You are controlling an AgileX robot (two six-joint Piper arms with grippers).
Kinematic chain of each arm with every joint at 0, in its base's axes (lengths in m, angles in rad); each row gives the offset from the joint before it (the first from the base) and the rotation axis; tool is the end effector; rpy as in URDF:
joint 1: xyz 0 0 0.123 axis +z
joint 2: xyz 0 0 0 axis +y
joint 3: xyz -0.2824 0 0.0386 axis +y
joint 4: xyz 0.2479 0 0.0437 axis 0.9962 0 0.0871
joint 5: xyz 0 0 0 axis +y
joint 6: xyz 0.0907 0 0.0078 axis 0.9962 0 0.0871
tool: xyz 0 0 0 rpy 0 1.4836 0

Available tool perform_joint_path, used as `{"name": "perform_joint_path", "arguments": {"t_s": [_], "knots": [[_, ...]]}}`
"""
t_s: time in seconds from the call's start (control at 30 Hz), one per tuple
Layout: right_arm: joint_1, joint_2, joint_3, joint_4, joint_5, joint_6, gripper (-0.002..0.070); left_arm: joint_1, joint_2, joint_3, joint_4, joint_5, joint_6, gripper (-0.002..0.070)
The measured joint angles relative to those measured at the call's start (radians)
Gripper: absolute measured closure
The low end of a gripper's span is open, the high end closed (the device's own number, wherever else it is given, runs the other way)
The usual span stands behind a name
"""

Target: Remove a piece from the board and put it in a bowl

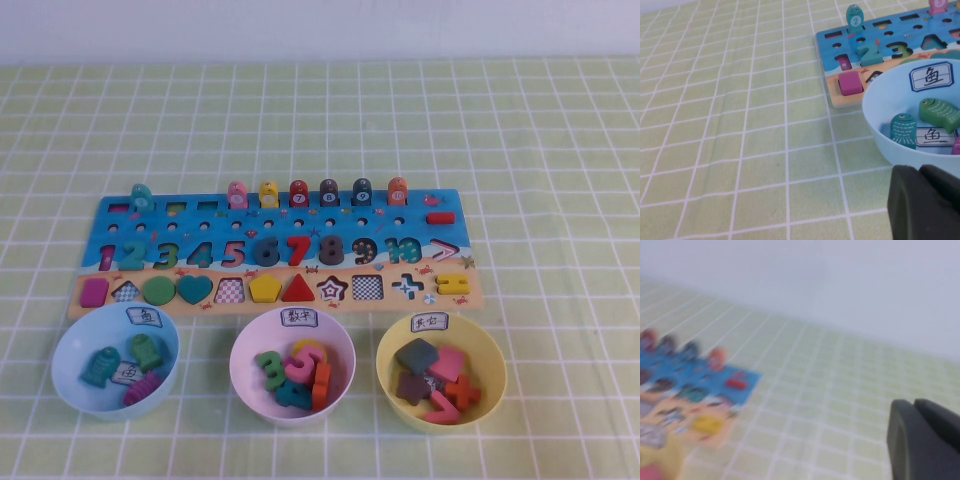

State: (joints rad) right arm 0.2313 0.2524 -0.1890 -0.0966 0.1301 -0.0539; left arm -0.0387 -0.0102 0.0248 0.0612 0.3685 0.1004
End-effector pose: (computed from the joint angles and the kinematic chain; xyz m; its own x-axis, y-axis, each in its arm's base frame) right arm 0.0751 0.0165 0.2491 -0.0692 -0.1695 -0.9831 -0.2300 0.9616 -0.1496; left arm 0.0528 0.0000 0.1722 -0.2844 0.1679 -0.9439 0.0630 0.9857 0.1564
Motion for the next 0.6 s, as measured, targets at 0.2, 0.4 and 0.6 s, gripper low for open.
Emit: {"name": "perform_joint_path", "arguments": {"t_s": [0.2,0.4,0.6], "knots": [[-0.194,-0.151,0.194,-0.002,-0.2,0.002,0.0693,0.0,0.0,0.0,0.0,0.0,0.0,0.068],[-0.222,-0.188,0.214,-0.004,-0.217,0.002,0.0693,0.0,0.0,0.0,0.0,0.0,0.0,0.068],[-0.222,-0.188,0.214,-0.004,-0.217,0.002,0.0692,0.0,0.0,0.0,0.0,0.0,0.0,0.068]]}}
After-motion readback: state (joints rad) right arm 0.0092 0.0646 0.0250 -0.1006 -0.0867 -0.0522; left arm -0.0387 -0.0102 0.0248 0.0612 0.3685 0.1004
